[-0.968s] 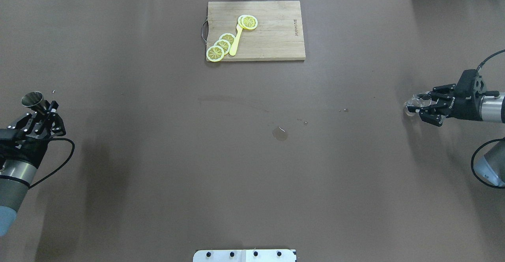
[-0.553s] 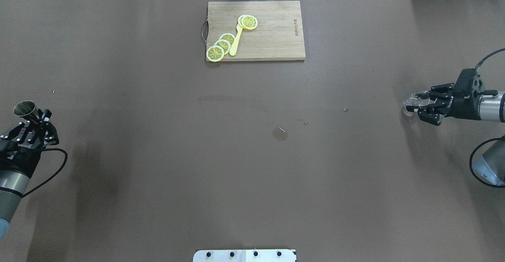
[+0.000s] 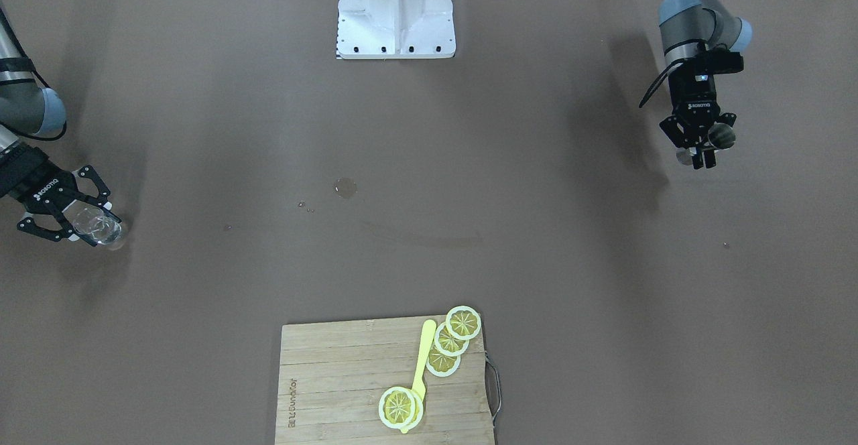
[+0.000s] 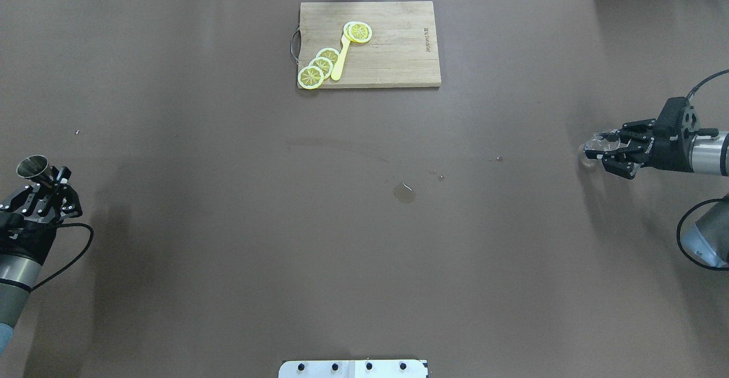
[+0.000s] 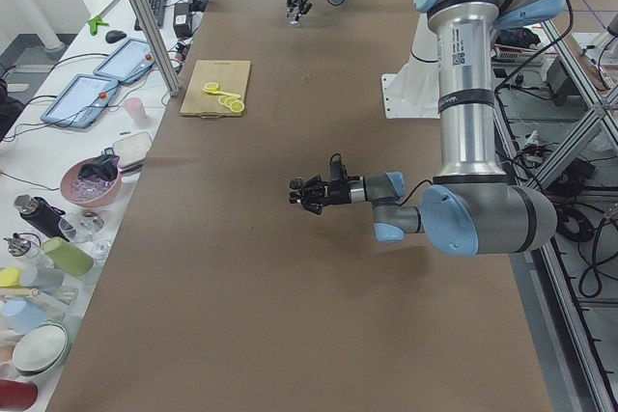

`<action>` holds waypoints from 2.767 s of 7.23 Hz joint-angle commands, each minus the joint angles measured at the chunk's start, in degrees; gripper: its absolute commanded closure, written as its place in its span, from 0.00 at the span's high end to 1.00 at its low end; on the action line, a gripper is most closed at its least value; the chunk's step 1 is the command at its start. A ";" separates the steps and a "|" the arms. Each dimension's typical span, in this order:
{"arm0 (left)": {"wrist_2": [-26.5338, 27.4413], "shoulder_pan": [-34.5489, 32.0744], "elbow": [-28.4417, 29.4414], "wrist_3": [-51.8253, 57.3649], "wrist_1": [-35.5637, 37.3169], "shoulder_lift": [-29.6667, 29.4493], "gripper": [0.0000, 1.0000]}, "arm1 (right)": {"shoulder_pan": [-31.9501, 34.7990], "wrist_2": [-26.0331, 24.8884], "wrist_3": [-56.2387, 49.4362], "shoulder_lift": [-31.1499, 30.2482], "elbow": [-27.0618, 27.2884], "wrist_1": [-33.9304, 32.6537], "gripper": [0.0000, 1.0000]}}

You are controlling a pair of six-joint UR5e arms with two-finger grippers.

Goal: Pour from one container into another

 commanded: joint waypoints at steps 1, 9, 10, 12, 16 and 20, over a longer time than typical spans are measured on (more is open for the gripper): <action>-0.08 0.29 -2.03 -2.91 4.84 0.00 0.00 | -0.35 -1.39 1.62 0.18 0.49 0.10 0.52; -0.96 0.12 -3.46 -5.83 9.98 -0.17 0.00 | -2.19 -3.42 5.77 -0.61 0.49 4.75 0.63; -0.35 0.03 -3.54 -5.66 9.80 -0.35 0.00 | -2.11 -3.42 5.77 -0.79 -0.12 6.24 0.64; 0.62 -0.15 -3.46 -5.22 10.15 -1.57 0.00 | -2.11 -3.42 5.85 -0.96 -0.21 7.13 0.74; 0.10 -3.13 -2.85 -4.69 15.50 -7.36 0.00 | -1.84 -3.16 6.47 -2.54 0.67 8.44 0.99; -1.40 -4.36 1.11 -4.60 16.31 -10.89 0.22 | 0.08 0.24 8.49 -9.65 1.37 10.29 1.00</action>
